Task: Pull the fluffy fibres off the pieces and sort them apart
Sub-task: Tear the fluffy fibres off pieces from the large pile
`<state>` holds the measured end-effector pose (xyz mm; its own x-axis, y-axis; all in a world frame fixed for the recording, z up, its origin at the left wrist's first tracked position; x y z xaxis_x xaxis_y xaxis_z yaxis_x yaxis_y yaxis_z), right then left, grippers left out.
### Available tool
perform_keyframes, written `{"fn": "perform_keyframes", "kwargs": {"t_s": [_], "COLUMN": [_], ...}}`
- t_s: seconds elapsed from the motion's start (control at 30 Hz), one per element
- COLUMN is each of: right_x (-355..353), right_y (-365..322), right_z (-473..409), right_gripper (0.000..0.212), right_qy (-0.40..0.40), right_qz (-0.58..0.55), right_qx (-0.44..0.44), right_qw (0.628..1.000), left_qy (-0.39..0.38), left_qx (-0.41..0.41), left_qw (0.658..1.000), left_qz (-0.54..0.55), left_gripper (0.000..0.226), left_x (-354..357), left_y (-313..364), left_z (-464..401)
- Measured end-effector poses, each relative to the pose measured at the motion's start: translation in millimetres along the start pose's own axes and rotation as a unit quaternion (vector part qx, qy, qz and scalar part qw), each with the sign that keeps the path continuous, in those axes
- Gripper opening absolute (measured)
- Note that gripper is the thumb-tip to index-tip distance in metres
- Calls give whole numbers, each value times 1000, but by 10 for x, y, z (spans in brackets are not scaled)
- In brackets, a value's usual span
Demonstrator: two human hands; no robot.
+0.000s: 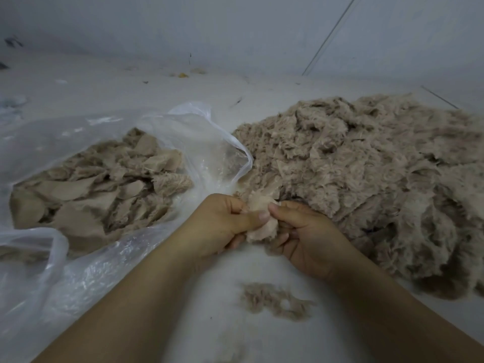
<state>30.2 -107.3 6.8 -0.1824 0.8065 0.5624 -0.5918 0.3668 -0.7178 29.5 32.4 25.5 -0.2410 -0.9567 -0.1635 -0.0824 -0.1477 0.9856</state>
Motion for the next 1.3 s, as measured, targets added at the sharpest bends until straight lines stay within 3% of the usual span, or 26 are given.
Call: {"fn": "perform_keyframes", "kwargs": {"t_s": [0.1,0.2,0.3,0.37,0.43,0.53,0.9,1.1,1.2,1.3], "right_x": [-8,1,-7,-5,3,10,10,-5,-17,2], "right_y": [-14,-14,-13,-14,-24,-25,-24,-33,-66,-83], "right_z": [0,-2,-2,2,12,19,-10,-22,3,24], "right_gripper": [15,16,20,20,20,20,25,37,46,50], "right_qy": [-2,9,15,17,19,19,24,40,34,2], "right_qz": [-24,-51,-51,-47,-46,-44,-77,-101,-83,-77], "right_qx": [-13,-14,-11,-13,-16,-17,7,11,13,20], "right_qw": [1000,999,999,999,999,999,997,994,996,997], "left_qy": [25,203,327,319,277,225,239,354,389,433], "left_qx": [-16,56,134,129,133,143,39,63,79,64], "left_qw": [998,955,911,926,951,958,970,932,918,898], "left_qz": [46,210,213,156,19,-101,23,-33,-8,43], "left_gripper": [25,18,14,12,12,13,28,21,11,20], "left_x": [-2,-199,-393,-328,-192,9,216,406,478,507], "left_y": [-10,14,37,8,10,6,-22,-36,-7,-38], "left_z": [-19,-50,-24,-33,-51,-120,-418,-328,-221,-25]}}
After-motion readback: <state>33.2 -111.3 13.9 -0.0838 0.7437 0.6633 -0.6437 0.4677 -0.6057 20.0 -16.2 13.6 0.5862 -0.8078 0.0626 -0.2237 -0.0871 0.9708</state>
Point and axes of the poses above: each hand's wrist, its own z-axis away from the middle knuckle, its own x-axis out of the palm, y = z × x, the point moved 5 cm from there along -z, towards the middle knuckle, and after that the axes turned 10 degrees about x, right-handed, at the moved point
